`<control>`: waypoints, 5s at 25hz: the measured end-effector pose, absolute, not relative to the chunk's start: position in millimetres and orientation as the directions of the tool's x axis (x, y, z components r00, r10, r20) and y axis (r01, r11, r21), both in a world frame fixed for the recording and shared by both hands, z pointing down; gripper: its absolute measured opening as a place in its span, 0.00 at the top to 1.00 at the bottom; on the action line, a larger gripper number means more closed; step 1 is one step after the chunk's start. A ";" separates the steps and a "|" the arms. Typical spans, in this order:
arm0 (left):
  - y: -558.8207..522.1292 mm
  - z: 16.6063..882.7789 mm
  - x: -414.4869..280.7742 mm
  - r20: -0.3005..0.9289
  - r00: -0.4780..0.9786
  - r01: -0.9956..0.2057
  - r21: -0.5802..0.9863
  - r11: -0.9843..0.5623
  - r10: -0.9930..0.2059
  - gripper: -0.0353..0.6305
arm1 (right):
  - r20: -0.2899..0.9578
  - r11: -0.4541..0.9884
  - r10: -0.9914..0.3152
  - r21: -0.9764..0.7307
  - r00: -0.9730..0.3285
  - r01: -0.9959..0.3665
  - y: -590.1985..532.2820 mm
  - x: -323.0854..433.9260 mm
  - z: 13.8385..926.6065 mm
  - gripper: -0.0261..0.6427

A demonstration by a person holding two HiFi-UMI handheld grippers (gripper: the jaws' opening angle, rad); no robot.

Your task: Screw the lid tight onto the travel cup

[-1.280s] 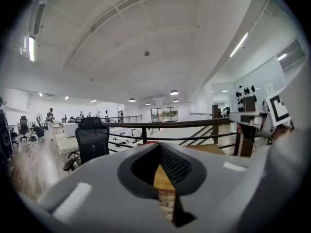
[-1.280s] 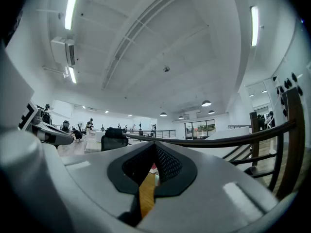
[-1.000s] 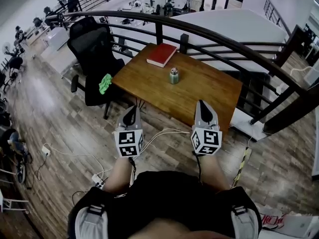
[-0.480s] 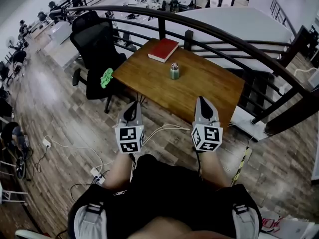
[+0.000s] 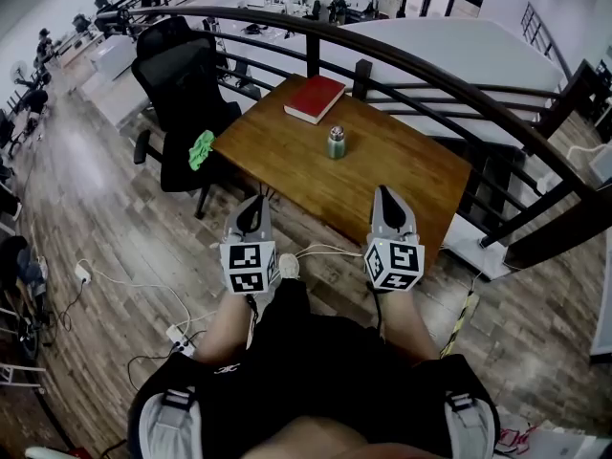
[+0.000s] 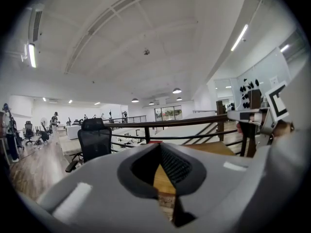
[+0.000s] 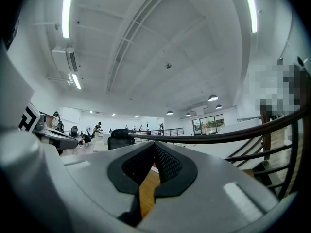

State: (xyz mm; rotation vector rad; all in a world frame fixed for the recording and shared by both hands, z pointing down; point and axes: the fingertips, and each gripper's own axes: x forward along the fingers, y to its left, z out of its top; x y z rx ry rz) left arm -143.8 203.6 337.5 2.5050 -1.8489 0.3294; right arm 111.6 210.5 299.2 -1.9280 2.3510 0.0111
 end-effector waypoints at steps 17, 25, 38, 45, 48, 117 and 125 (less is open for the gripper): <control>-9.4 332.0 -123.9 0.157 0.421 -0.889 -0.125 -0.441 -0.893 0.87 | -0.082 0.103 -0.992 -0.027 -0.100 -0.994 32.1 114.8 293.3 0.96; -110.4 337.6 -113.6 0.188 0.521 -0.828 -0.122 -0.547 -0.832 0.87 | -0.029 0.030 -0.999 -0.062 -0.028 -0.998 -60.6 111.3 302.4 0.96; -184.8 377.6 -87.7 0.269 0.650 -0.729 -0.046 -0.683 -0.711 0.87 | -0.009 0.088 -0.996 -0.029 -0.088 -0.996 -117.4 114.5 324.0 0.96; -189.6 406.8 -64.2 0.294 0.698 -0.681 -0.013 -0.733 -0.653 0.87 | 0.029 0.123 -0.992 -0.014 -0.123 -0.992 -122.0 142.1 341.5 0.96; -186.5 419.5 -54.1 0.294 0.740 -0.639 0.029 -0.769 -0.605 0.87 | 0.043 0.206 -0.977 -0.053 -0.208 -0.977 -123.2 147.6 352.8 0.94; -152.2 636.6 78.9 0.359 0.891 -0.321 0.067 -0.945 -0.277 0.37 | 0.307 0.607 -0.742 -0.068 -0.596 -0.792 -162.0 63.7 549.7 0.58; -152.3 637.0 78.4 0.360 0.892 -0.318 0.072 -0.945 -0.273 0.37 | 0.308 0.425 -0.849 -0.089 -0.430 -0.901 -163.3 67.5 550.9 0.58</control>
